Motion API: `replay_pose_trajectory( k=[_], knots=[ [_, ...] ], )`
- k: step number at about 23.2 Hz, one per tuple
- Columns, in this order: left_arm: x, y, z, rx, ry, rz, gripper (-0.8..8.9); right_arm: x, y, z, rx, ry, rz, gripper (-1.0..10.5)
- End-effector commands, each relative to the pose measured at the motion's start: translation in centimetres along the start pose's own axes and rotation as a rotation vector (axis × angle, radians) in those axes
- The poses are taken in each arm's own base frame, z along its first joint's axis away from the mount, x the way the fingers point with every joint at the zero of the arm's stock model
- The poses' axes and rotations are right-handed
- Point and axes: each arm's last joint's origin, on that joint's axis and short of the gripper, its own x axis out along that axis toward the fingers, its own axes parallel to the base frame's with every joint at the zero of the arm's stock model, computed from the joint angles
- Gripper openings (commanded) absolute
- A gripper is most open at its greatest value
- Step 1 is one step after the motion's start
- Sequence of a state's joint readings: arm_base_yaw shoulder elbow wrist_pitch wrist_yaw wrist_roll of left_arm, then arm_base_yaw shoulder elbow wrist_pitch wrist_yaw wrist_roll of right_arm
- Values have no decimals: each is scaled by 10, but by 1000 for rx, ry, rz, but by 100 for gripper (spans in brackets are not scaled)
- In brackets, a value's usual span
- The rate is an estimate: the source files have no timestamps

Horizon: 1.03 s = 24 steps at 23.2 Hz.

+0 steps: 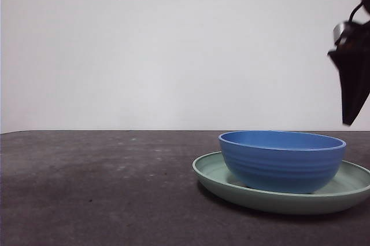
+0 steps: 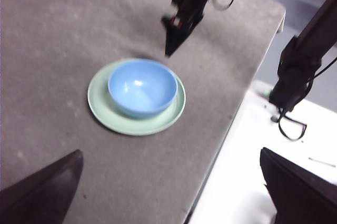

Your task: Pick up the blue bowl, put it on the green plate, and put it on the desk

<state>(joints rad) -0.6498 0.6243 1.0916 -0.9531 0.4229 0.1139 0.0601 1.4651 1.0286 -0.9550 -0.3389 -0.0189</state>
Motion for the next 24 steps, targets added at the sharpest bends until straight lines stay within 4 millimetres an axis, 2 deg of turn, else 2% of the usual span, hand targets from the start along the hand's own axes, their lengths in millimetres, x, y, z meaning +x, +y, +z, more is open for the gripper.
replay_pose_trajectory(
  k=[1,7,10,15,20,24],
  knots=[
    [-8,-3,8,18,-39,-2,656,13,-2,8,-3,18,3,439],
    [-14,-5,13,21,-62,-1,656,42,-7,17,-2,79,7,431],
    [-15,-5,14,5,-65,-1,656,54,-7,21,-9,89,12,383],
    [-15,-5,13,3,-64,-1,656,60,-2,26,-38,60,38,235],
    [-15,-6,13,1,-64,-1,656,67,-3,29,-33,63,40,209],
    [-15,-6,13,-18,-63,-2,656,69,-3,30,-35,61,43,87]
  ],
)
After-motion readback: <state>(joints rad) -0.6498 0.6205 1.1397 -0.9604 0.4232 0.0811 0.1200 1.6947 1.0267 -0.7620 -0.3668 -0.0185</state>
